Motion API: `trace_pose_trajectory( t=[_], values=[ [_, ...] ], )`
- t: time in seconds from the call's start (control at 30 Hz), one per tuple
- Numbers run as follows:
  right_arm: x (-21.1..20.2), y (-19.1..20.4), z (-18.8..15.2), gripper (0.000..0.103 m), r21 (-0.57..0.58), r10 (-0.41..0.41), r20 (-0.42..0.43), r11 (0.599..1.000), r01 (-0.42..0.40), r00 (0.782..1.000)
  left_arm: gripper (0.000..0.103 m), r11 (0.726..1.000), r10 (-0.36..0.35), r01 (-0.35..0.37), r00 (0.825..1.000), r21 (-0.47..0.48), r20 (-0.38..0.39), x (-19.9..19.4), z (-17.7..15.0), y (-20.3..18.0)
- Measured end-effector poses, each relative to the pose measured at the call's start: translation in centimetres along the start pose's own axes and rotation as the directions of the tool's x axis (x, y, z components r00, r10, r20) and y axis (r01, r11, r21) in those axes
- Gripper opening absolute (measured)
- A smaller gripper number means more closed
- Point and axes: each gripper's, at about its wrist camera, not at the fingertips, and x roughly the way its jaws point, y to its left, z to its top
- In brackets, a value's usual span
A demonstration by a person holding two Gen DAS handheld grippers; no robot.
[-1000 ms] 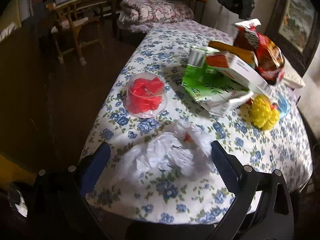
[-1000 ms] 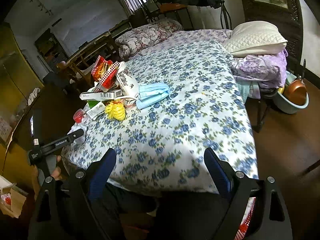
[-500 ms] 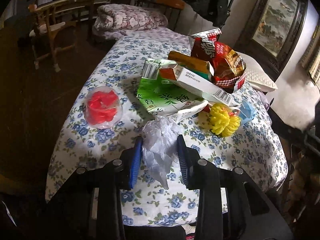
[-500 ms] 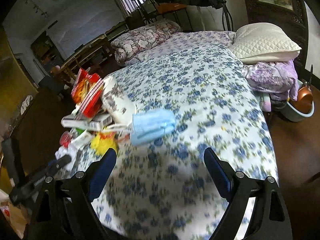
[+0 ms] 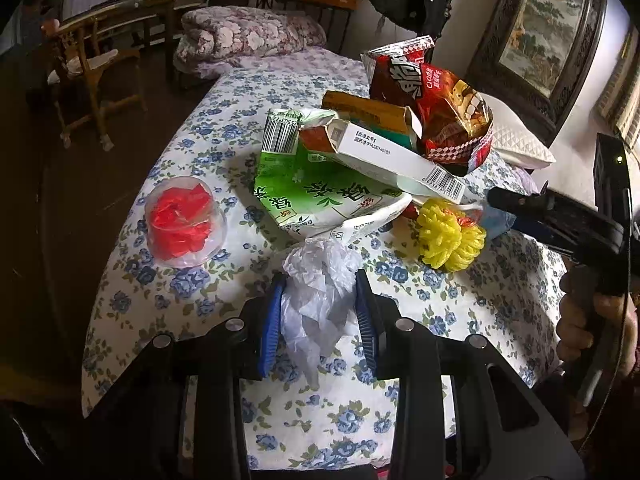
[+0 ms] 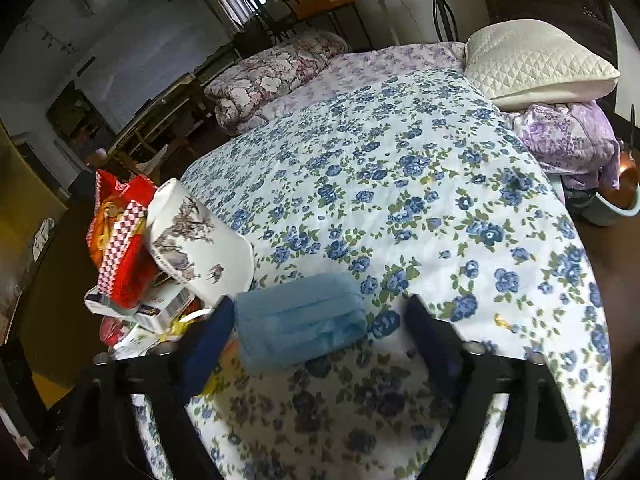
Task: Collect trash
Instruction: 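Grasp the white crumpled tissue with the left tool while the right tool grasps the blue face mask, then carry the tissue and mask in both tools to the red wastebasket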
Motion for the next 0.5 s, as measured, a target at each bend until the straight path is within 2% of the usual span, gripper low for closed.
trace_pose_trajectory(
  t=[0.03,0.1,0.37,0.5],
  values=[
    [-0.1,0.1,-0.1,0.032,-0.001,0.018,-0.001,1.000,-0.018,1.000,0.035,1.000,0.000,0.000,1.000,-0.001,0.001,-0.1,0.0,0.0],
    [-1.3,-0.2,-0.1,0.023,0.019,0.041,0.033,0.999,-0.042,0.999,0.035,1.000,0.003,-0.003,1.000,-0.004,0.009,-0.7,0.1,0.0],
    [-9.2,0.6,0.3,0.022,-0.050,0.021,0.195,0.999,-0.011,0.980,0.035,1.000,0.007,-0.008,0.997,0.006,0.074,-4.3,0.3,-1.3],
    [-12.6,0.9,-0.1,0.022,-0.061,0.050,0.250,0.997,-0.036,0.967,0.035,1.000,0.006,-0.008,0.994,0.017,0.111,-6.6,0.2,-2.6]
  ],
)
